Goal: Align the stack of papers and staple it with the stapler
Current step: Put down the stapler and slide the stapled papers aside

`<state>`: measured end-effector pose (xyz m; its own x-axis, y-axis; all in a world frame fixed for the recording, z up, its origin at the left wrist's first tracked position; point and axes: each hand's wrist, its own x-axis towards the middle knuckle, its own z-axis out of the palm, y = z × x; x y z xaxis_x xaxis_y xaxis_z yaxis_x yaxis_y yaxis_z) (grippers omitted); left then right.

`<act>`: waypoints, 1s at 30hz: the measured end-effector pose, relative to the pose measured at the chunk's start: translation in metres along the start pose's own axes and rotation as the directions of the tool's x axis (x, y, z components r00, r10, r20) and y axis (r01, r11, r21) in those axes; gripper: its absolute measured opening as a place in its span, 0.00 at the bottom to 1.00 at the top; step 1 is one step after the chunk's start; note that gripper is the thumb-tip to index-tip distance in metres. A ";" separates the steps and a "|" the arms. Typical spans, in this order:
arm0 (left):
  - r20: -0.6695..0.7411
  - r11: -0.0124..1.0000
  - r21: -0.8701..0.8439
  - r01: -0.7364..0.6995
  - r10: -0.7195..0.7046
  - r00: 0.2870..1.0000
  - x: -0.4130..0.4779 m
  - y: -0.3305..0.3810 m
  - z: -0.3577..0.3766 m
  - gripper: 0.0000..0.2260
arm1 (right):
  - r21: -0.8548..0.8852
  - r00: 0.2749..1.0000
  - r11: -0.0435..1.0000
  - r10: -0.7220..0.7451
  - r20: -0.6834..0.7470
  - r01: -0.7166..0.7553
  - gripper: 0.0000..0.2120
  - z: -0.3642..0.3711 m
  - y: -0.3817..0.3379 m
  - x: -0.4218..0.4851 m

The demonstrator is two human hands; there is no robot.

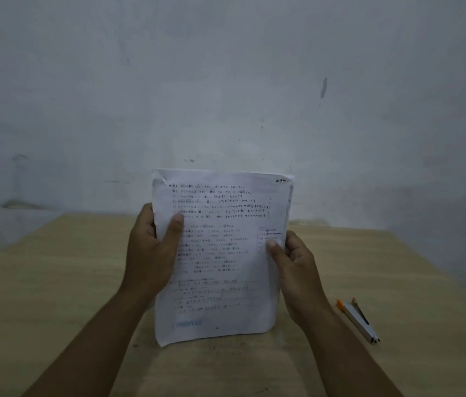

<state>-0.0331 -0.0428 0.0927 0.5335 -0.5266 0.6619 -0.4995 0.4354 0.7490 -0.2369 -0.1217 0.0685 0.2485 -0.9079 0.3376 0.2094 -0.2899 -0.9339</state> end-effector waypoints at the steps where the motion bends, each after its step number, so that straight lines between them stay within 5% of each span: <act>1: 0.007 1.000 -0.017 0.001 -0.001 1.000 -0.002 -0.001 0.000 0.06 | -0.004 1.000 1.000 -0.008 -0.003 0.008 0.09 0.001 -0.002 0.000; 8: -0.114 0.996 -0.063 -0.064 0.056 0.992 0.003 0.012 -0.004 0.05 | -0.056 0.992 0.990 -0.128 0.001 0.128 0.06 0.010 -0.014 0.000; 13: 0.036 0.979 -0.180 0.092 -0.087 0.996 -0.010 -0.002 -0.012 0.08 | -0.079 0.999 0.996 -0.037 0.039 0.040 0.09 0.005 0.007 -0.011; 20: 0.250 0.966 -0.067 0.249 -0.226 0.941 -0.038 -0.033 -0.022 0.12 | -0.151 0.997 0.988 0.048 0.056 -0.039 0.13 0.007 0.032 -0.023; 30: 0.267 0.953 0.066 0.296 -0.302 0.915 -0.061 -0.052 -0.019 0.13 | -0.375 1.000 0.927 -0.018 -0.012 0.012 0.06 0.021 0.045 -0.035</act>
<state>-0.0266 -0.0201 0.0140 0.4565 -0.8087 0.3709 -0.3630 0.2113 0.9075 -0.2164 -0.0971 0.0169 0.2332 -0.9061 0.3531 -0.1575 -0.3935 -0.9057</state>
